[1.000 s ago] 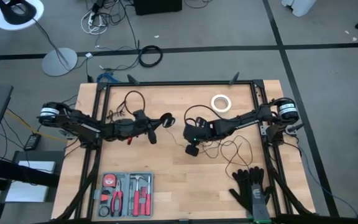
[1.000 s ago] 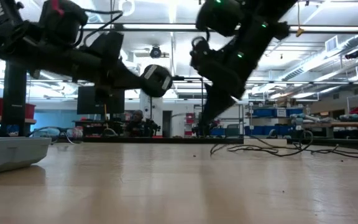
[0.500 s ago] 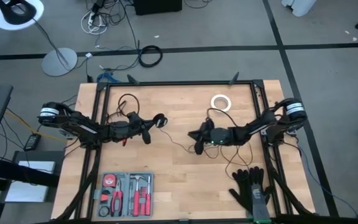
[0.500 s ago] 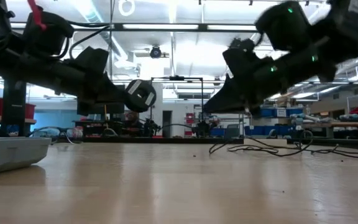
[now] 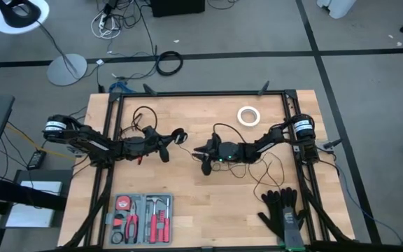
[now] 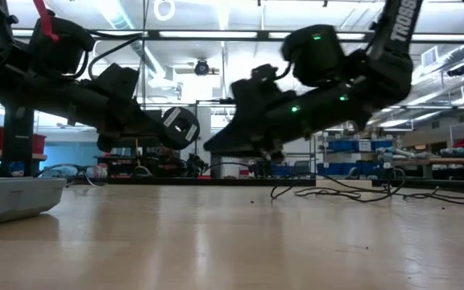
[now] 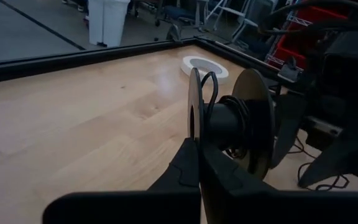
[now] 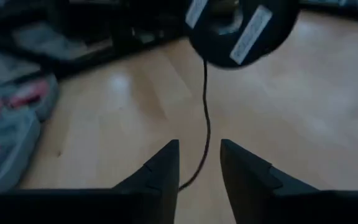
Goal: Coil cords
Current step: Coil the black wire on the black spool
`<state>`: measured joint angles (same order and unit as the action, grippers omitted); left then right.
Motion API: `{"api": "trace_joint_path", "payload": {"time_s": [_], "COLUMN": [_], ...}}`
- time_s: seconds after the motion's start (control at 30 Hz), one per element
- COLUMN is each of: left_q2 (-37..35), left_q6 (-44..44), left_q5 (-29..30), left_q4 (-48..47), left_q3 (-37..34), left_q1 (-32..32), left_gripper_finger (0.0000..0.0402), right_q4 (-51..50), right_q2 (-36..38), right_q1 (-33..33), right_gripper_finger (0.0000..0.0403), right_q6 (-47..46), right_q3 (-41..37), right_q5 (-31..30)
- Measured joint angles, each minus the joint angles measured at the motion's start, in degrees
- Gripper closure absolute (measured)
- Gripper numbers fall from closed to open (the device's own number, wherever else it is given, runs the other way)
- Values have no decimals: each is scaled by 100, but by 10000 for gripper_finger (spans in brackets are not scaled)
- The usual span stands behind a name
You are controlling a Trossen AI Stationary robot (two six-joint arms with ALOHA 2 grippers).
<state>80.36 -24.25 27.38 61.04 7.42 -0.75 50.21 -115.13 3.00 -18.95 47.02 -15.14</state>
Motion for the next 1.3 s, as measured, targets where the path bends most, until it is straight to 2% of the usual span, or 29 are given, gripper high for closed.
{"api": "trace_joint_path", "payload": {"time_s": [0.17,0.3,0.5,0.7,0.83,1.03,1.3], "left_q2": [0,0,0,0,0,0,0], "left_q6": [0,0,-4,-4,-4,-4,-39], "left_q5": [-4,-7,-11,-20,-20,-22,-21], "left_q4": [-49,-63,-79,-101,-101,-99,-73], "left_q3": [0,0,0,0,0,0,0], "left_q1": [0,0,0,-1,0,0,0], "left_gripper_finger": [401,401,401,401,401,401,401], "right_q4": [-1957,-2751,-2793,-2835,-2800,-2212,-2215], "right_q2": [-4,-7,-7,45,106,103,94], "right_q1": [-30,-3,-3,-3,-70,-241,-248], "right_gripper_finger": [266,269,302,393,393,396,338], "right_q6": [-28,-34,-64,-94,-367,-994,-994], "right_q3": [598,896,1015,1015,1013,1017,1015], "right_q5": [476,490,555,595,598,691,735]}}
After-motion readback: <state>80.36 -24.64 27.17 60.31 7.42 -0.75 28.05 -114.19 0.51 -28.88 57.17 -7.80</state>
